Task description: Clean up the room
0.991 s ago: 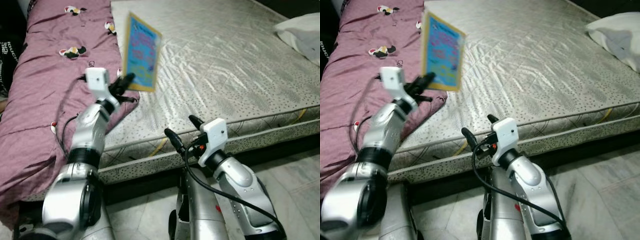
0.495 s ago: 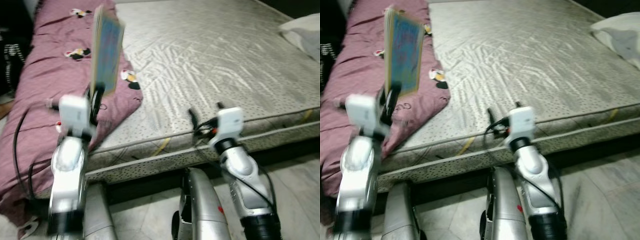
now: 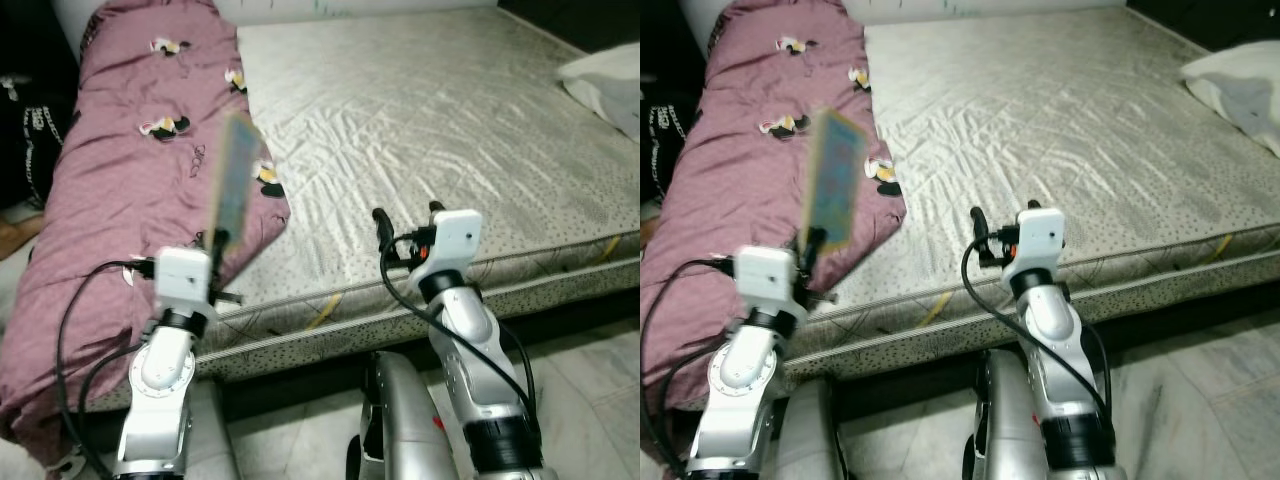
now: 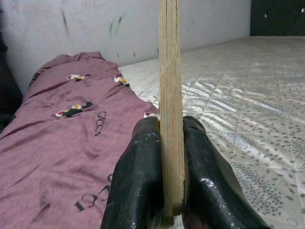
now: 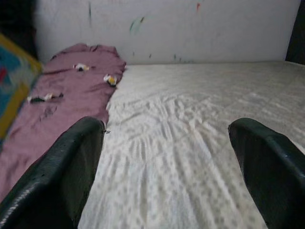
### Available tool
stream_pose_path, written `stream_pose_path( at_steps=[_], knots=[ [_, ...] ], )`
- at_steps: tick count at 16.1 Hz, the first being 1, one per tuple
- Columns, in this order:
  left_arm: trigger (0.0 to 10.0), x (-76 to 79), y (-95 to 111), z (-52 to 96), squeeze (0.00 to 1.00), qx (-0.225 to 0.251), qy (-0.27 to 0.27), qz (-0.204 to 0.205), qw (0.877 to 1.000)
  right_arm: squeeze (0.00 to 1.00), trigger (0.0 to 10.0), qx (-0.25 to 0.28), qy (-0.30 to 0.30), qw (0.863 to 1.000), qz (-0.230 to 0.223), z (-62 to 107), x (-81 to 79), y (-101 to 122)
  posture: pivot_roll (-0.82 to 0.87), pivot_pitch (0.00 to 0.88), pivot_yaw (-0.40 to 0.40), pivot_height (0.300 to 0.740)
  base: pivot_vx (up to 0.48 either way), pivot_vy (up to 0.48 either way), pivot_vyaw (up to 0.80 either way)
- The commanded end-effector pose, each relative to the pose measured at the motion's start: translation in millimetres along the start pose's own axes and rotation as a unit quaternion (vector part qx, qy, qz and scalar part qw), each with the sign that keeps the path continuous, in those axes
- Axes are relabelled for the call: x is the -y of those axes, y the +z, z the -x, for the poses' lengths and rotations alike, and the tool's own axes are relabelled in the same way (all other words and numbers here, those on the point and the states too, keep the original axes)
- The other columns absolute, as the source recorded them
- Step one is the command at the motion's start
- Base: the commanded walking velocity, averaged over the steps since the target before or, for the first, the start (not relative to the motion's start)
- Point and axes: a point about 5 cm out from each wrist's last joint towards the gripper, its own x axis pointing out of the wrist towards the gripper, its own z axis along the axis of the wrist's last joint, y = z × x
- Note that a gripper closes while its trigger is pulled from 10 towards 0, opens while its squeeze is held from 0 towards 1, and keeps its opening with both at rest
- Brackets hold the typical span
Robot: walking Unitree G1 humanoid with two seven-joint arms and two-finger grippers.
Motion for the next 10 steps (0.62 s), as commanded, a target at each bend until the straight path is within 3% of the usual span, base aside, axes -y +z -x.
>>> stream_pose_path(
  at_steps=[1, 3, 7, 10],
  knots=[
    [10.0, -2.3, 12, -4.7, 0.0, 0.027, 0.006, -0.008, 1.0, 0.0, 10.0, 0.001, -0.008, 1.0, -0.003, -2.2, 2.8, 0, -0.01, 0.0, -0.006, 0.58, 0.0, 0.0, 0.0],
    [10.0, -0.6, 10, -16.4, 0.0, 0.008, 0.019, 0.012, 1.0, 0.0, 10.0, 0.006, -0.009, 1.0, -0.006, -6.7, 2.4, 3, -0.01, 0.0, -0.013, 0.609, 0.0, 0.0, 0.0],
    [10.0, 4.8, 7, -21.1, 0.0, -0.002, 0.015, 0.037, 0.999, 0.0, 10.0, 0.004, -0.013, 1.0, -0.001, -4.9, 1.9, 0, -0.01, 0.0, -0.017, 0.657, 0.0, 0.0, 0.0],
    [10.0, 7.5, 1, -21.0, 0.0, -0.017, 0.01, 0.017, 1.0, 0.0, 10.0, 0.004, -0.028, 1.0, 0.008, -4.1, 4.2, -1, -0.01, 0.0, -0.013, 0.685, 0.0, 0.0, 0.0]
  ],
)
